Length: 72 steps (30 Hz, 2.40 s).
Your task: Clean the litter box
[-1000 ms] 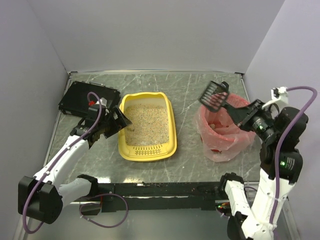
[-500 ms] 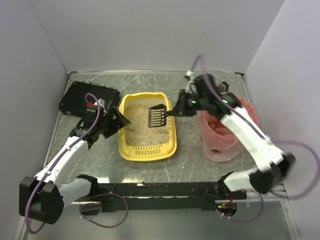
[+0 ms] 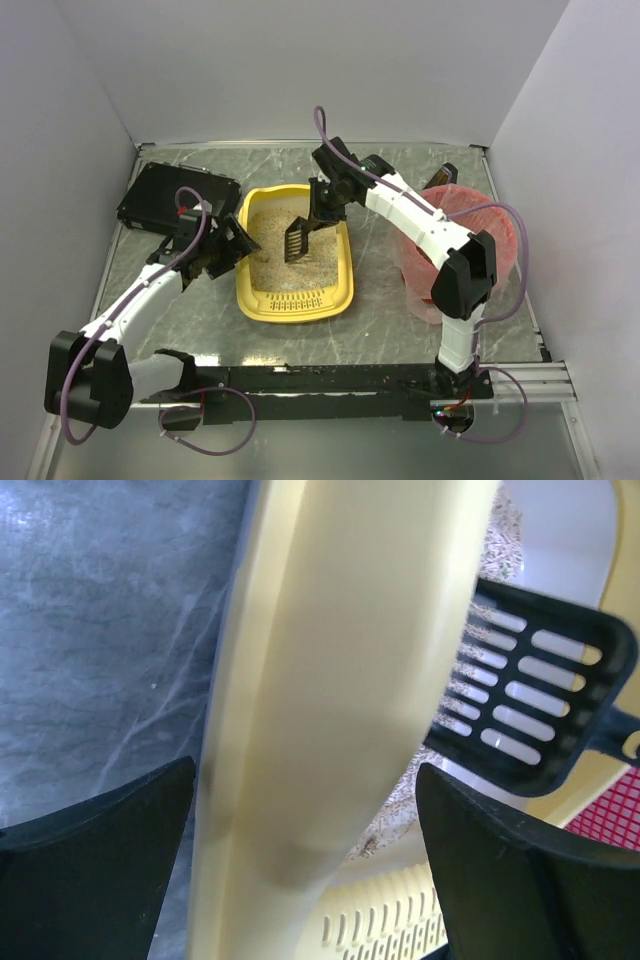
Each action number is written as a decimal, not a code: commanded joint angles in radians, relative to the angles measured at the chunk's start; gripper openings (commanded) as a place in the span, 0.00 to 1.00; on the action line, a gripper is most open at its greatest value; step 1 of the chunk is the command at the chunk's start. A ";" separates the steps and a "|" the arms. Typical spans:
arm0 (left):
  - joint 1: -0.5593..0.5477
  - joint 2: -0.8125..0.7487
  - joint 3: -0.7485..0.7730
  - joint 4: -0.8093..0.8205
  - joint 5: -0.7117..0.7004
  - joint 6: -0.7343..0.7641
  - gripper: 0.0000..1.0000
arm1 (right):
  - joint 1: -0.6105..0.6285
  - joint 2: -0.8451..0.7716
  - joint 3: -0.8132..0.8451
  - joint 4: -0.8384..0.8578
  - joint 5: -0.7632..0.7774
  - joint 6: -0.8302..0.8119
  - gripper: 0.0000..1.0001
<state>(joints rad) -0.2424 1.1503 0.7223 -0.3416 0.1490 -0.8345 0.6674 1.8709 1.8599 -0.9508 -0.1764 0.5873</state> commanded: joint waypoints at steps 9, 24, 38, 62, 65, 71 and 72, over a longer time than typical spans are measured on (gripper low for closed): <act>0.005 0.077 -0.018 0.019 0.009 0.003 0.97 | -0.003 0.100 -0.018 0.067 -0.072 0.042 0.00; 0.005 0.164 0.011 0.044 0.035 0.009 0.97 | -0.038 0.120 -0.263 0.536 -0.332 0.163 0.00; 0.006 0.134 0.020 -0.013 -0.028 -0.012 0.97 | -0.072 -0.015 -0.495 0.923 -0.489 0.189 0.00; 0.012 0.071 0.011 -0.031 -0.062 -0.023 0.97 | -0.094 -0.053 -0.492 0.779 -0.367 0.091 0.00; 0.014 0.075 -0.007 -0.014 -0.051 -0.025 0.97 | -0.094 -0.039 -0.495 0.776 -0.362 0.080 0.00; 0.014 0.092 -0.012 -0.008 -0.054 -0.020 0.97 | -0.080 -0.004 -0.499 0.752 -0.316 0.056 0.00; 0.014 0.094 -0.014 -0.011 -0.058 -0.020 0.97 | -0.071 -0.003 -0.502 0.751 -0.301 0.052 0.00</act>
<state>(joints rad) -0.2413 1.2316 0.7155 -0.3489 0.1287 -0.8360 0.5915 1.8542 1.3533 -0.1902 -0.5426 0.6872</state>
